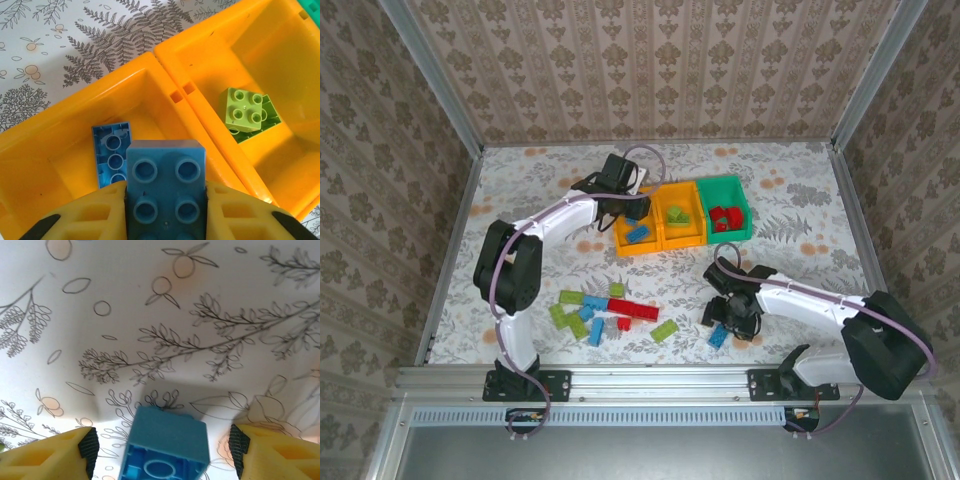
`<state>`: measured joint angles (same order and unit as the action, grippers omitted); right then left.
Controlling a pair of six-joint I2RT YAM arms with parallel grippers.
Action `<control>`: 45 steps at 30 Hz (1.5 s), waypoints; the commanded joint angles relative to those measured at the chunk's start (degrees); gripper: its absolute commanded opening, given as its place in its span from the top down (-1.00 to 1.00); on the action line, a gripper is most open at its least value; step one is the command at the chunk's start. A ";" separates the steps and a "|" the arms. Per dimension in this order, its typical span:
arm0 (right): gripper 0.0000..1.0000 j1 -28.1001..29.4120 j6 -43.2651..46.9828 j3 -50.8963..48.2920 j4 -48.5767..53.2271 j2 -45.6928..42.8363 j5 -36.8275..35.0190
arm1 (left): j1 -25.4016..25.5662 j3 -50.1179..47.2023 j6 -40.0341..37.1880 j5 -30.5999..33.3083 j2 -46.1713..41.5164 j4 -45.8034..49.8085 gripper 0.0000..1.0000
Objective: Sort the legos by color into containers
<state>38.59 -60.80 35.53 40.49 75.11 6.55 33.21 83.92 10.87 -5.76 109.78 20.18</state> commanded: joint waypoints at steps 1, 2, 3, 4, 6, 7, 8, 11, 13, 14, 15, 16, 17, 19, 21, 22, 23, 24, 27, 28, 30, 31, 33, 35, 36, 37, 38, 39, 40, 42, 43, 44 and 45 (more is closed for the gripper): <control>-0.35 0.49 -1.38 0.77 -1.27 1.70 1.21 | -0.52 0.35 1.69 2.04 -1.70 0.54 0.19; -0.31 0.52 -1.30 0.77 -1.41 1.94 1.11 | -0.52 -0.01 1.77 2.71 -2.11 0.51 0.14; -0.25 0.52 -1.20 0.86 -1.51 2.09 0.94 | -0.52 -0.63 1.93 3.44 -2.63 0.25 0.06; -0.16 0.52 -1.21 1.00 -1.50 2.07 0.61 | -0.52 -1.29 2.22 4.45 -3.34 0.11 -0.05; 0.05 0.48 -1.17 1.74 -1.49 1.82 -0.09 | -0.52 -3.02 2.72 5.68 -5.04 -0.89 -0.26; 0.17 0.51 -0.95 2.34 -1.27 1.64 -0.64 | -0.52 -4.01 2.93 6.15 -6.11 -1.64 -0.37; 0.28 0.51 -0.39 3.28 -1.25 1.37 -1.48 | -0.52 -5.37 3.18 6.76 -7.36 -2.59 -0.58; 0.50 0.76 2.44 7.63 -1.59 0.54 -3.51 | -0.43 -9.80 3.62 8.03 -11.74 -6.12 -1.00; 0.53 0.75 5.10 11.43 -2.90 0.75 -4.61 | -0.34 -13.39 3.62 8.90 -15.44 -9.07 -1.00; 0.54 0.70 6.71 13.64 -4.19 1.27 -4.86 | -0.25 -15.68 3.47 9.04 -17.18 -11.14 -1.00; 0.54 0.61 8.19 16.01 -6.00 2.22 -4.75 | -0.24 -18.24 3.16 9.10 -19.00 -13.23 -1.00; 0.54 0.45 9.35 17.89 -7.70 3.36 -4.43 | -0.25 -20.52 2.75 8.88 -20.97 -14.79 -1.00; 0.54 0.07 10.81 20.18 -9.39 5.50 -3.76 | -0.25 -23.20 1.94 8.31 -22.93 -16.54 -1.00; 0.54 -0.88 13.11 24.52 -14.52 9.92 -1.60 | -0.25 -27.96 0.02 7.18 -26.23 -18.64 -1.00; 0.54 -1.86 15.41 30.43 -16.66 15.43 0.57 | -0.25 -31.84 -2.42 5.83 -29.16 -18.12 -1.00; 0.54 -2.21 16.22 33.00 -16.84 17.73 1.03 | -0.25 -33.13 -3.38 5.34 -30.34 -17.37 -1.00; 0.54 -2.60 17.09 36.09 -17.03 20.39 1.57 | -0.15 -34.51 -4.06 5.47 -31.58 -15.88 -1.00; 0.54 -3.01 17.71 38.98 -17.36 22.38 2.33 | -0.08 -35.69 -4.07 6.48 -32.49 -14.19 -1.00; 0.53 -4.18 19.07 46.64 -17.25 29.05 4.48 | 0.09 -38.80 -1.27 8.50 -34.87 -10.05 -1.00; 0.53 -4.51 19.29 48.94 -16.44 31.10 4.19 | 0.25 -39.92 -0.57 7.93 -35.74 -9.61 -1.00; 0.54 -5.50 19.57 53.76 -14.36 35.05 3.31 | 1.29 -42.68 0.83 7.57 -37.99 -9.54 -1.00; 0.54 -5.93 19.68 55.54 -13.77 36.54 3.50 | 1.94 -43.71 1.01 7.60 -38.96 -9.40 -1.00; 0.54 -6.39 20.35 59.41 -12.12 39.27 3.03 | 3.98 -44.29 1.95 9.74 -39.90 -7.21 -1.00; 0.52 -6.51 21.67 63.16 -10.19 41.62 2.04 | 5.68 -42.96 3.68 11.95 -39.07 -3.18 -0.99; 0.50 -6.51 22.45 65.12 -8.51 42.77 1.62 | 6.47 -42.14 4.53 12.12 -38.23 -1.40 -0.98; 0.48 -6.51 23.00 66.85 -7.13 43.98 1.14 | 7.11 -41.49 5.31 12.04 -37.38 -0.12 -0.97; 0.46 -6.52 23.62 68.59 -5.77 45.26 0.57 | 7.89 -40.98 5.94 11.83 -36.38 0.83 -0.96; 0.43 -6.59 23.95 69.98 -4.61 46.32 0.02 | 8.54 -40.58 6.74 11.37 -35.25 1.49 -0.95; 0.39 -6.60 24.21 71.17 -3.61 47.30 -0.42 | 9.20 -39.97 7.56 11.06 -34.07 2.12 -0.93; 0.30 -6.61 24.36 72.36 -2.57 48.59 -0.95 | 10.07 -39.05 9.14 10.18 -31.60 3.46 -0.89; 0.25 -6.60 24.41 72.65 -2.35 48.94 -1.18 | 10.41 -38.43 10.07 9.69 -30.32 4.19 -0.86; 0.19 -6.61 24.41 72.66 -2.35 49.07 -1.27 | 10.67 -38.08 10.66 9.23 -29.39 4.68 -0.82; 0.10 -6.62 24.40 72.58 -2.31 49.23 -1.44 | 10.94 -37.74 11.03 8.61 -28.30 4.86 -0.78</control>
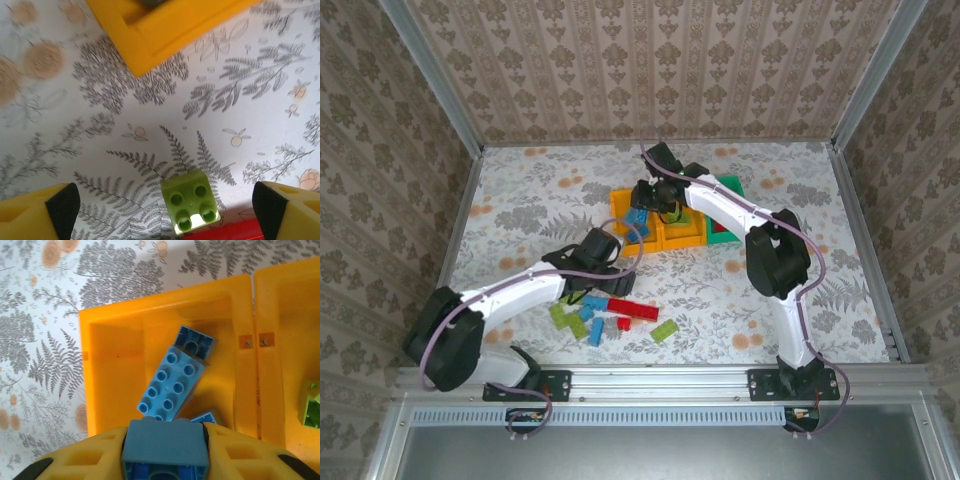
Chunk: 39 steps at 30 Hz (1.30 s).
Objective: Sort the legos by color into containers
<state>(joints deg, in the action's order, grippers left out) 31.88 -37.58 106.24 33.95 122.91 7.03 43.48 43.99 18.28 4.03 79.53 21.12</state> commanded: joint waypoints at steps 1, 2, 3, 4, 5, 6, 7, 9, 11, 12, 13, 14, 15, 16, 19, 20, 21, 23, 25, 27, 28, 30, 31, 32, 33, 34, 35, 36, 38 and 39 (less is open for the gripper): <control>0.03 0.09 1.17 1.90 4.23 1.45 -2.10 | 0.91 2.42 3.97 -1.67 2.92 3.95 -0.73; 0.00 0.11 1.16 1.81 4.20 1.45 -2.10 | 1.06 2.70 4.14 -2.06 3.75 3.83 -0.68; -0.05 0.11 1.10 1.79 4.23 1.28 -1.97 | 1.10 3.16 4.44 -2.61 4.68 3.93 -0.63; -0.12 0.11 1.04 1.79 4.19 1.11 -1.86 | 1.33 3.60 4.51 -3.03 5.58 3.95 -0.59; -0.18 0.11 0.98 1.75 4.07 0.84 -1.75 | 1.47 4.13 4.51 -3.43 6.22 4.02 -0.57; -0.23 0.11 0.93 1.56 3.90 0.41 -1.63 | 1.63 4.68 4.62 -3.75 7.26 4.18 -0.55; -0.27 0.11 0.82 1.39 3.72 -0.06 -1.58 | 1.72 5.18 4.58 -4.02 8.18 4.51 -0.52; -0.34 0.11 0.64 0.93 3.43 -1.25 -1.51 | 1.94 6.08 4.69 -4.34 9.74 5.51 -0.44; -0.43 0.11 0.58 0.02 2.87 -2.94 -1.58 | 2.00 6.53 4.75 -4.46 11.00 6.28 -0.37; -0.47 0.11 0.56 -0.76 2.35 -4.09 -1.66 | 2.01 6.63 4.75 -4.41 11.42 6.34 -0.35; -0.52 0.11 0.58 -1.53 1.82 -5.35 -1.79 | 2.02 6.55 4.83 -4.38 11.77 6.01 -0.32; -0.54 0.12 0.67 -2.29 1.44 -6.41 -1.92 | 2.00 6.53 4.82 -4.51 11.94 5.68 -0.27; -0.57 0.11 0.83 -3.20 1.15 -7.70 -2.10 | 2.04 6.62 4.85 -4.73 12.31 5.31 -0.20; -0.60 0.11 0.99 -4.19 0.87 -9.05 -2.47 | 2.04 6.79 4.83 -4.99 12.71 5.10 -0.12; -0.66 0.11 1.48 -8.15 -0.18 -13.51 -3.91 | 2.03 7.47 4.14 -5.90 14.24 4.81 0.14; -0.68 0.03 1.71 -9.57 -0.52 -14.89 -4.47 | 2.02 7.63 3.84 -6.20 14.71 4.53 0.20; -0.69 -0.06 1.96 -11.47 -0.85 -16.58 -5.22 | 2.04 7.64 3.65 -6.32 14.97 4.20 0.29; -0.70 -0.65 2.08 -14.93 -1.06 -19.44 -6.24 | 2.01 7.27 3.74 -6.06 14.62 2.94 0.43; -0.71 -1.65 2.06 -19.18 -1.26 -22.53 -7.21 | 1.96 6.78 4.29 -5.83 13.38 1.44 0.47; -0.71 -2.61 2.07 -23.37 -1.26 -25.56 -8.43 | 1.80 6.98 4.57 -5.75 12.30 0.39 0.51; -0.72 -3.14 2.08 -25.83 -1.17 -27.24 -9.05 | 1.89 7.39 4.52 -5.87 11.71 -0.15 0.53; -0.71 -3.66 2.94 -30.33 -1.17 -30.44 -10.14 | 1.91 8.73 4.26 -6.80 10.85 -1.34 0.55; -0.71 -3.66 3.94 -32.49 -0.97 -32.03 -10.77 | 1.88 10.00 3.92 -7.55 10.52 -2.10 0.54; -0.71 -3.67 4.70 -34.20 -0.78 -33.35 -11.02 | 1.85 11.42 3.29 -7.79 10.47 -2.56 0.54; -0.70 -3.67 5.10 -36.49 -0.27 -34.82 -11.07 | 1.87 13.51 2.63 -7.95 10.71 -2.92 0.54; -0.70 -3.58 4.98 -38.88 0.40 -36.29 -11.12 | 1.81 15.99 1.75 -8.16 11.20 -3.33 0.53; -0.70 -3.47 4.46 -40.96 0.99 -37.53 -11.07 | 1.73 18.29 0.95 -8.23 11.82 -3.51 0.51; -0.70 -3.34 3.32 -43.36 1.61 -39.06 -11.05 | 1.56 20.98 -0.05 -8.71 12.71 -3.86 0.50; -0.69 -3.03 -0.31 -48.16 2.47 -41.89 -10.90 | 0.94 26.63 -1.87 -10.21 15.15 -4.16 0.48; -0.69 -3.04 -3.39 -50.57 2.99 -42.83 -10.62 | 0.52 29.51 -2.67 -11.31 16.90 -4.37 0.48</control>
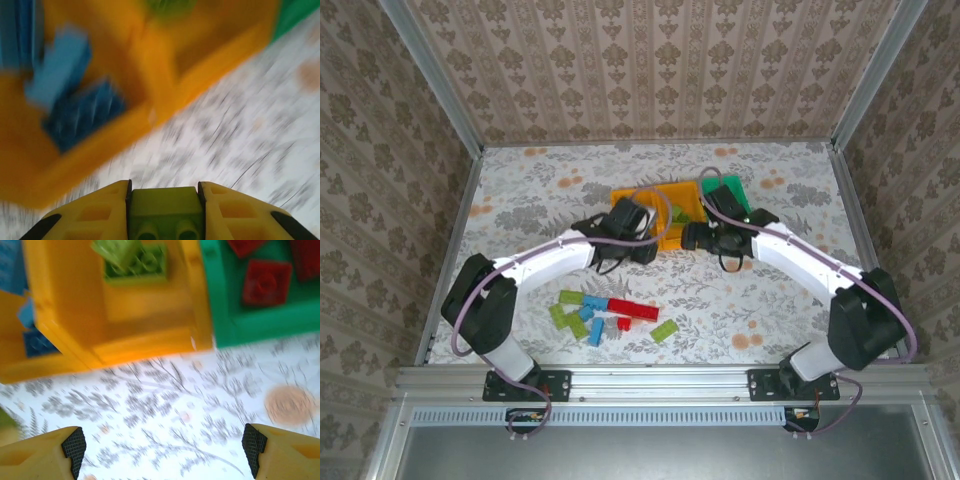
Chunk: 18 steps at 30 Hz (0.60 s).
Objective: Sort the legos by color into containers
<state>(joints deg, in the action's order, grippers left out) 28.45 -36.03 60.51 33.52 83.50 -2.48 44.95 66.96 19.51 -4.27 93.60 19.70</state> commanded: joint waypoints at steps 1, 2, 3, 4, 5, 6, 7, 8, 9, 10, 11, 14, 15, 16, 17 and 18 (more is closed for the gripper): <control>-0.69 0.44 -7.89 -6.95 3.94 -5.97 -0.62 | -1.31 9.02 -4.61 -4.39 4.31 -3.12 0.47; -0.70 0.39 -12.00 -9.64 4.03 -7.63 0.37 | -1.68 11.90 -5.35 -5.83 6.18 -3.01 0.47; -0.71 0.44 -16.29 -12.60 3.43 -9.34 2.08 | -2.03 14.51 -5.94 -7.27 8.13 -3.14 0.45; -0.71 0.45 -19.79 -15.20 1.98 -10.81 3.75 | -2.29 16.63 -6.58 -8.38 9.94 -3.16 0.45; -0.71 0.46 -24.00 -18.40 -0.36 -12.69 5.90 | -2.75 18.96 -7.06 -9.50 12.19 -3.13 0.44; -0.70 0.61 -27.34 -20.87 -3.22 -14.16 7.80 | -3.08 21.46 -7.28 -10.66 14.06 -2.96 0.44; -0.70 0.58 -30.54 -23.01 -5.06 -15.19 9.09 | -3.45 23.36 -7.21 -11.88 16.09 -2.92 0.44; -0.70 0.68 -33.41 -24.66 -5.81 -16.08 10.11 | -3.93 25.25 -6.72 -13.11 18.20 -3.14 0.43; -0.70 0.81 -35.36 -25.71 -6.17 -16.79 11.05 | -4.50 26.79 -6.19 -14.57 19.94 -3.86 0.42; -0.71 0.95 -36.85 -26.32 -6.33 -17.33 11.84 | -4.91 27.87 -5.56 -15.43 21.56 -4.60 0.42; -0.71 1.27 -38.58 -26.66 -6.50 -17.94 12.35 | -5.32 28.42 -4.91 -16.36 23.03 -6.27 0.42; -0.73 2.71 -44.22 -27.03 -7.80 -18.73 13.49 | -5.91 29.51 -4.05 -17.47 26.11 -10.35 0.41; -0.73 3.53 -46.53 -27.03 -8.38 -18.45 13.91 | -6.01 30.53 -4.12 -17.57 27.14 -10.32 0.40; -0.73 4.33 -48.50 -27.09 -9.32 -18.02 14.39 | -6.10 31.51 -4.27 -17.68 27.97 -10.08 0.39; -0.73 5.20 -50.76 -27.03 -10.34 -17.20 15.27 | -6.10 32.36 -4.48 -17.70 28.76 -10.06 0.34; -0.73 6.15 -52.83 -26.90 -11.34 -16.10 16.26 | -6.15 32.87 -4.68 -17.81 29.43 -10.20 0.27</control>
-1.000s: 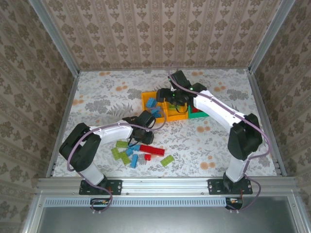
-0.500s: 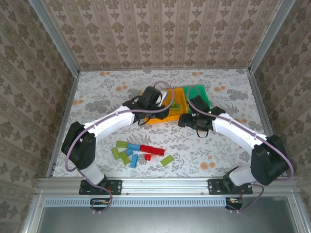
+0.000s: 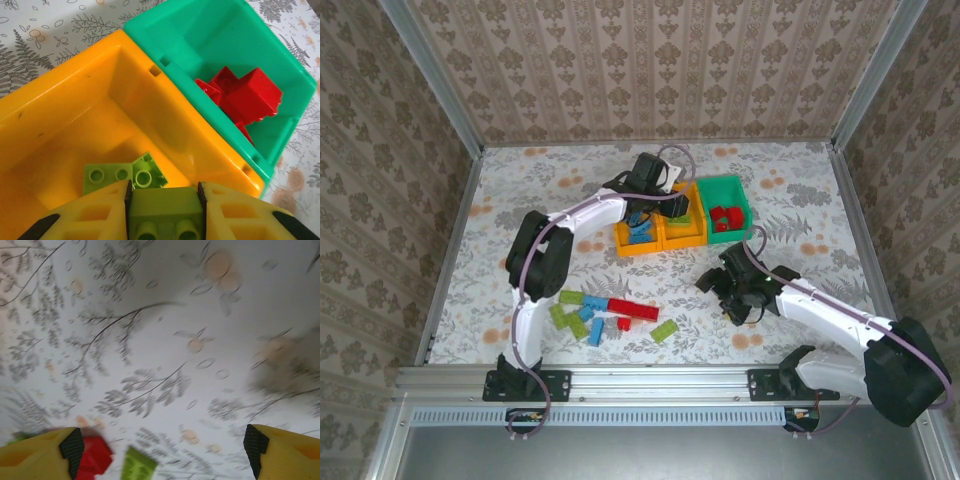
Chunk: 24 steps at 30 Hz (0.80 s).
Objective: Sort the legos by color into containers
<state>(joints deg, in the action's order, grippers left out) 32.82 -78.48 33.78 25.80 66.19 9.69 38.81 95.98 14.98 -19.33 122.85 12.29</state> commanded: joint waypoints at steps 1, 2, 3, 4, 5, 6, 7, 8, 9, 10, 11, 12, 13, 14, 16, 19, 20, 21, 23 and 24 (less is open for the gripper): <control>-0.74 2.75 -12.05 0.09 -4.35 2.19 4.56 | 0.03 4.33 -0.23 -2.68 0.58 -2.89 0.24; -0.74 3.92 -13.84 0.59 -4.99 3.47 4.96 | 0.00 4.83 -0.30 -2.73 1.08 -2.93 0.23; -0.75 5.19 -15.54 1.19 -5.45 4.81 5.43 | 0.04 5.11 -0.31 -2.73 1.38 -3.06 0.21; -0.75 6.19 -16.94 1.65 -5.78 6.04 5.91 | 0.00 5.09 -0.31 -2.65 1.41 -3.28 0.18; -0.75 7.30 -18.79 2.10 -6.17 7.30 6.42 | -0.01 4.92 -0.14 -2.28 1.33 -3.62 0.11; -0.74 8.37 -20.75 2.30 -6.71 8.37 7.01 | 0.03 4.53 -0.03 -1.83 1.05 -4.06 -0.02; -0.74 9.19 -22.29 2.42 -7.54 9.02 7.52 | 0.09 4.08 0.16 -1.38 0.63 -4.43 -0.08; -0.73 10.00 -23.57 2.82 -8.01 9.92 8.15 | 0.16 3.36 0.18 -0.86 0.13 -4.92 -0.14; -0.71 10.70 -24.27 3.68 -7.77 10.81 8.79 | 0.21 2.49 0.35 -0.15 -0.67 -5.57 -0.24; -0.70 11.02 -24.43 4.56 -7.36 11.39 9.10 | 0.19 1.59 0.45 0.59 -1.50 -6.21 -0.32; -0.67 11.46 -24.53 5.77 -6.55 11.88 9.11 | 0.30 0.35 0.72 1.51 -2.55 -6.95 -0.42; -0.65 11.87 -24.65 6.86 -5.92 12.26 9.03 | 0.38 -0.89 1.09 2.55 -3.62 -7.50 -0.54; -0.63 12.12 -24.95 7.52 -5.26 12.50 9.12 | 0.39 -2.07 1.46 3.43 -4.84 -8.07 -0.64; -0.62 12.40 -25.46 8.08 -4.94 12.77 9.27 | 0.37 -3.41 1.79 4.27 -6.07 -8.86 -0.90; -0.56 12.77 -26.15 8.54 -4.22 13.08 10.26 | 0.39 -5.94 2.07 5.14 -8.35 -10.37 -1.00; -0.44 13.31 -26.04 9.36 -2.88 16.29 12.52 | 0.29 -8.81 1.36 6.09 -11.54 -11.02 -1.00; -0.42 13.60 -25.67 9.71 -2.52 17.08 13.14 | 0.30 -9.50 1.16 6.47 -12.37 -10.93 -1.00; -0.39 13.78 -25.16 10.38 -1.90 18.00 13.85 | 0.28 -10.27 0.66 6.95 -13.39 -10.81 -1.00; -0.37 14.20 -23.95 11.57 -0.45 19.48 14.37 | 0.21 -12.17 0.11 7.98 -15.37 -10.77 -1.00; -0.36 14.37 -23.42 12.16 0.52 19.99 14.58 | 0.08 -13.23 -0.04 8.46 -16.30 -10.87 -1.00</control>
<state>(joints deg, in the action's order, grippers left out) 46.59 -102.39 43.59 21.67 84.75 21.28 38.94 84.82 16.21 -13.23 109.93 2.98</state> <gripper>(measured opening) 0.684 0.993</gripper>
